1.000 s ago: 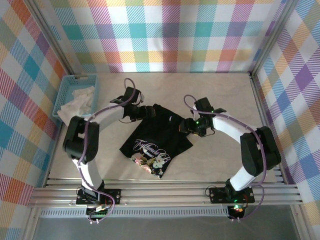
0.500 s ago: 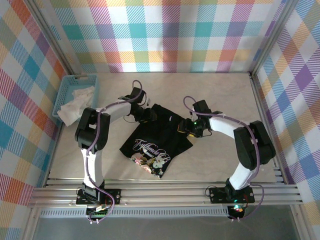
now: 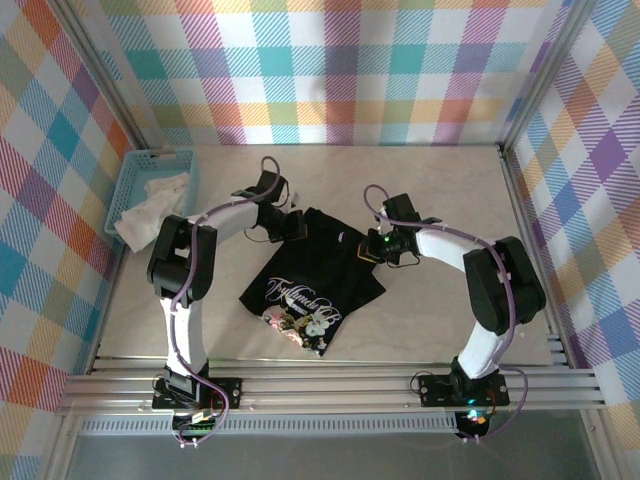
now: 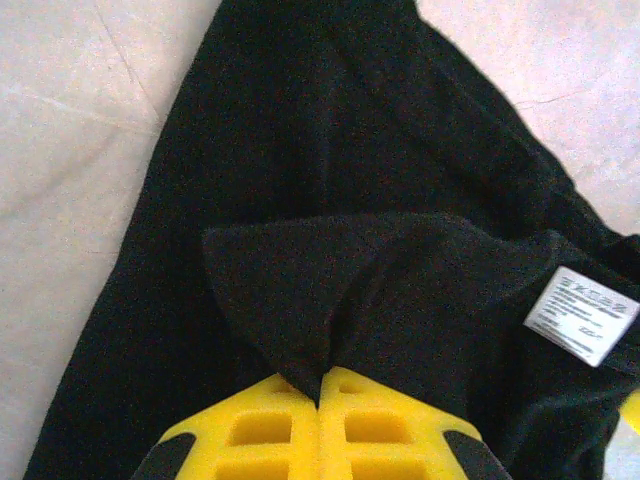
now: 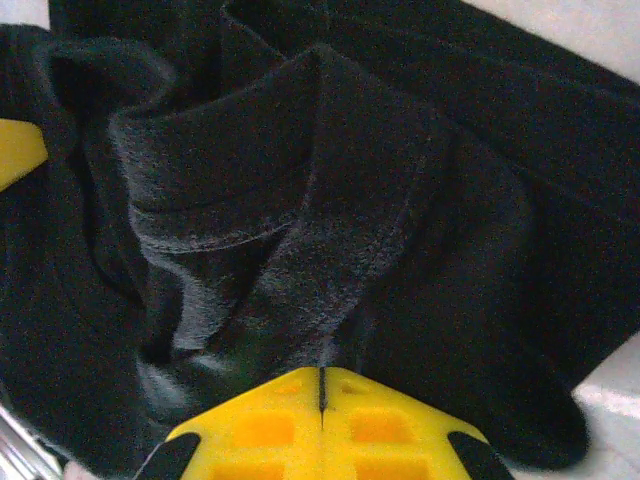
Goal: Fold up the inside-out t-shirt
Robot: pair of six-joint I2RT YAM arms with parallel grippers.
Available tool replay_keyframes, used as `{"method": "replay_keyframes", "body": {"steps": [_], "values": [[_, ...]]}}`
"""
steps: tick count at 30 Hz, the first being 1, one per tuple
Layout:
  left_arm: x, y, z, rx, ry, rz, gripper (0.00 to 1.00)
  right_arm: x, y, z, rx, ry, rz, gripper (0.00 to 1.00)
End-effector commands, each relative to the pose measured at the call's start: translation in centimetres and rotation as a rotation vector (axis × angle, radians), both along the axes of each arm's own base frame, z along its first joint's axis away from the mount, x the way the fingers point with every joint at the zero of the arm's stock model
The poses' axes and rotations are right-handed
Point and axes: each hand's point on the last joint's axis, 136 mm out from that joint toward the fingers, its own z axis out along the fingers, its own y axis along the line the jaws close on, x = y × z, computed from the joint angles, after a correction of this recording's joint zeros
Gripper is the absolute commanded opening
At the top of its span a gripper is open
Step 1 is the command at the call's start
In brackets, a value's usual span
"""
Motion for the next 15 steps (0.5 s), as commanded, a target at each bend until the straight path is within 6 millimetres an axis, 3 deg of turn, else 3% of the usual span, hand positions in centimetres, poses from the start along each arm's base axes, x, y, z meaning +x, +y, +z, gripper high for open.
{"method": "replay_keyframes", "body": {"steps": [1,6,10,13,15], "values": [[1.4,-0.1,4.0,-0.073,-0.074,0.005,0.00,0.8,1.2,3.0,0.062,-0.095,0.050,0.00],[1.8,0.2,5.0,-0.110,-0.084,0.019,0.00,1.1,1.0,4.3,0.055,-0.134,0.055,0.00],[1.5,0.1,4.2,-0.112,-0.061,0.022,0.00,0.2,-1.5,2.1,-0.120,-0.067,-0.006,0.31],[1.4,0.1,3.7,-0.109,-0.052,0.020,0.00,-0.3,-2.6,0.9,-0.207,-0.039,-0.032,0.41],[1.5,0.1,3.6,-0.108,-0.050,0.020,0.00,-0.4,-2.2,0.2,-0.227,-0.025,-0.023,0.45]]}}
